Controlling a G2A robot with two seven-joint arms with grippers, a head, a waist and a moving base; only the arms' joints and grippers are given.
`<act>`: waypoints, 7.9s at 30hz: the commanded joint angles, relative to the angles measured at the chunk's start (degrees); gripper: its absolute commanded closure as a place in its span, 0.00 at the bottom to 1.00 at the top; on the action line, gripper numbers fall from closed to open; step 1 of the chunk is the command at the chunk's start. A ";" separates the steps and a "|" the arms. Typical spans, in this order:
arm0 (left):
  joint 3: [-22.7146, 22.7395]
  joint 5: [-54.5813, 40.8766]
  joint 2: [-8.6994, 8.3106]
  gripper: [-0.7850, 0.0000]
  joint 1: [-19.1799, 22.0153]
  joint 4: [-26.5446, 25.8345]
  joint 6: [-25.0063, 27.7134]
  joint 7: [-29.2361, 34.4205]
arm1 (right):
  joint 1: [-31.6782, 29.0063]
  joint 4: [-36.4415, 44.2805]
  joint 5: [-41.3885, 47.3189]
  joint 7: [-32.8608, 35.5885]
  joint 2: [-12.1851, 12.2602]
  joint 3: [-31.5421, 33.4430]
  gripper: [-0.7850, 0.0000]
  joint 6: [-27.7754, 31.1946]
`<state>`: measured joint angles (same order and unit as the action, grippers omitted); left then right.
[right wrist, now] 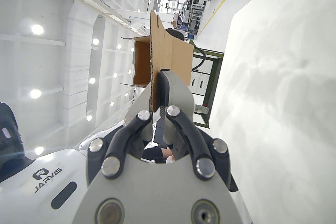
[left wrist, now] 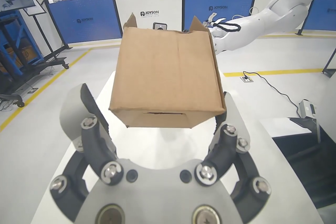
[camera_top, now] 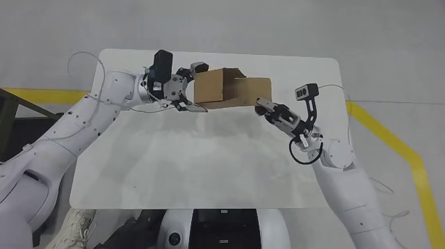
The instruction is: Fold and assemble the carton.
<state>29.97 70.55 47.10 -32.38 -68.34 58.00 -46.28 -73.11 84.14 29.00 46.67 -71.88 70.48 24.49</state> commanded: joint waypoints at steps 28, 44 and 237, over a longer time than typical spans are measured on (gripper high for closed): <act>-6.74 -7.57 -0.52 0.29 2.72 1.35 0.00 -0.01 | 1.49 -1.75 3.00 -0.57 -0.63 -2.33 1.00 2.04; -8.77 -7.81 -1.30 0.33 3.89 2.46 0.00 0.00 | 0.92 -1.82 1.08 -2.81 -0.34 -0.58 0.00 2.02; -18.21 -5.39 -3.09 0.08 8.64 -0.76 0.00 -0.01 | 12.50 0.91 -8.56 3.22 -0.11 -12.31 1.00 -7.61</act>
<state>12.05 65.32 44.06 -23.90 -69.04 58.00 -46.29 -60.69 85.12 20.29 49.79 -71.97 58.18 16.85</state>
